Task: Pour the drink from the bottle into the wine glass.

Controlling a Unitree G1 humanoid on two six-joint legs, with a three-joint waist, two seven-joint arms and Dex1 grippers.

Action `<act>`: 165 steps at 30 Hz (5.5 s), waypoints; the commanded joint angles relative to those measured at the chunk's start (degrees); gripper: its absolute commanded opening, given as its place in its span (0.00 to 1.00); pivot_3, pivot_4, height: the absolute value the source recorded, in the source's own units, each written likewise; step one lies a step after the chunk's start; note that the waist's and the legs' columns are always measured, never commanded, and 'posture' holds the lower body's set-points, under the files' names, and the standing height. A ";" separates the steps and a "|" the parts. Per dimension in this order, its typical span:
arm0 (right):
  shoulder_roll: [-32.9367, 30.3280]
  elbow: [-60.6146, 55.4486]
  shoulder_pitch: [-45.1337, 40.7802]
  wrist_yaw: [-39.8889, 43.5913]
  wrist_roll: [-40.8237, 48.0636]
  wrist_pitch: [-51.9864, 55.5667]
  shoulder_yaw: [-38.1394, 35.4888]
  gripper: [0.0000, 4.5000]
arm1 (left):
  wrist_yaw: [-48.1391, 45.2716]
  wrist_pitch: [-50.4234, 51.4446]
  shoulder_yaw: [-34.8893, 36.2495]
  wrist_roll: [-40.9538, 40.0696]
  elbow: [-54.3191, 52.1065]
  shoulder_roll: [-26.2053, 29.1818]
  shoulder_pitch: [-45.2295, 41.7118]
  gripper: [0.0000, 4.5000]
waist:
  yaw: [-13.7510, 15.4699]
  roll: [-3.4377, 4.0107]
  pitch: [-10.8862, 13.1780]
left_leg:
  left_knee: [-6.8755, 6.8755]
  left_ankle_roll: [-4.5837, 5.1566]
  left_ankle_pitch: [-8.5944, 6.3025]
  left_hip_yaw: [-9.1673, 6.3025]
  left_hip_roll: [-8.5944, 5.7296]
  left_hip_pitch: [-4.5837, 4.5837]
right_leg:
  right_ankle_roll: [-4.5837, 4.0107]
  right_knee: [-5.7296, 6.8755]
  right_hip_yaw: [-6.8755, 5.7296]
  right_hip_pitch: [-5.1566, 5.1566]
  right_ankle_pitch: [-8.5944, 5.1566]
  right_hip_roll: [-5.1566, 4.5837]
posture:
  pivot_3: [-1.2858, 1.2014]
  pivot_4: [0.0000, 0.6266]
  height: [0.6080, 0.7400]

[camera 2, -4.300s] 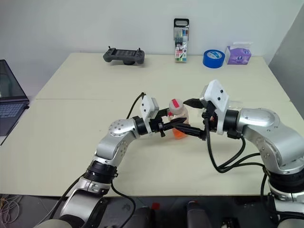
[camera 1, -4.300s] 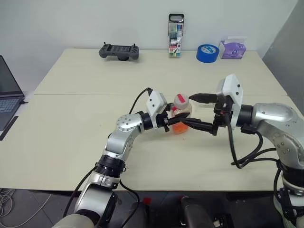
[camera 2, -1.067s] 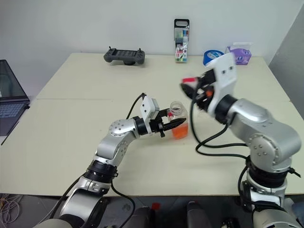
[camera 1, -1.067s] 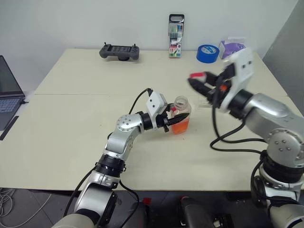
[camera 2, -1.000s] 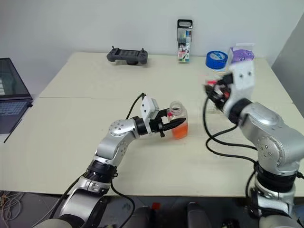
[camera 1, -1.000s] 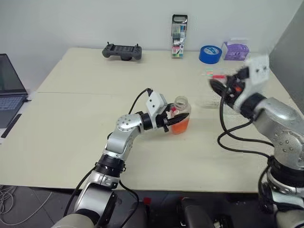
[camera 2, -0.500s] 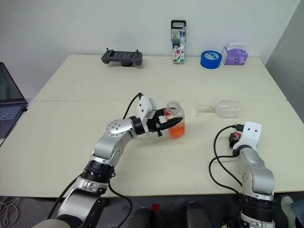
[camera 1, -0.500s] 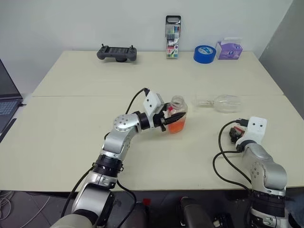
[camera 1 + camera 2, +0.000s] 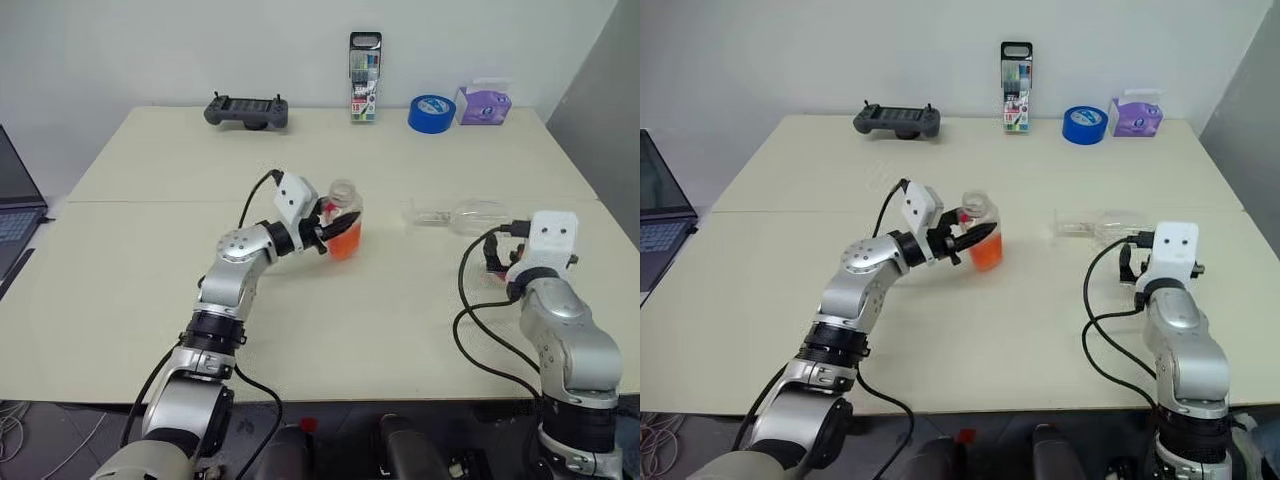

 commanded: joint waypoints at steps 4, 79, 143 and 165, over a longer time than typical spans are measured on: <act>-0.64 -8.33 -8.87 21.70 15.39 3.75 14.26 1.00 | 8.61 -4.55 7.92 1.83 7.06 5.42 -4.18 0.41 | -0.74 0.00 0.01 | -0.01 0.01 -0.01 -0.18 0.03 0.01 | -0.01 0.00 -0.11 0.00 0.00 0.16 | 0.52 0.24 1.00; 22.21 11.20 -7.23 3.36 23.53 -0.32 -15.72 1.00 | 2.62 16.72 3.92 -9.03 -38.60 15.17 37.15 0.99 | 0.68 -0.11 -0.05 | -0.06 -0.15 0.08 -0.35 -0.05 -0.04 | -0.08 -0.03 -0.10 0.06 0.06 -0.55 | 0.52 0.24 1.00; 30.09 76.85 -22.72 7.93 -9.06 -81.27 17.02 0.06 | 6.34 32.45 21.33 -26.88 -49.29 19.14 39.76 1.00 | -0.36 -0.06 0.02 | -0.19 -0.24 0.13 -0.30 0.09 0.04 | -0.17 -0.04 -0.02 -0.02 0.06 -0.39 | 0.52 0.24 1.00; 28.86 75.72 -18.70 12.01 -11.72 -76.00 18.23 0.35 | 7.34 30.57 18.23 -23.23 -44.24 18.84 35.55 1.00 | -0.68 -0.08 -0.01 | -0.28 -0.24 0.10 -0.29 0.11 0.70 | -0.21 -0.12 -0.01 0.58 0.01 -0.31 | 0.52 0.24 1.00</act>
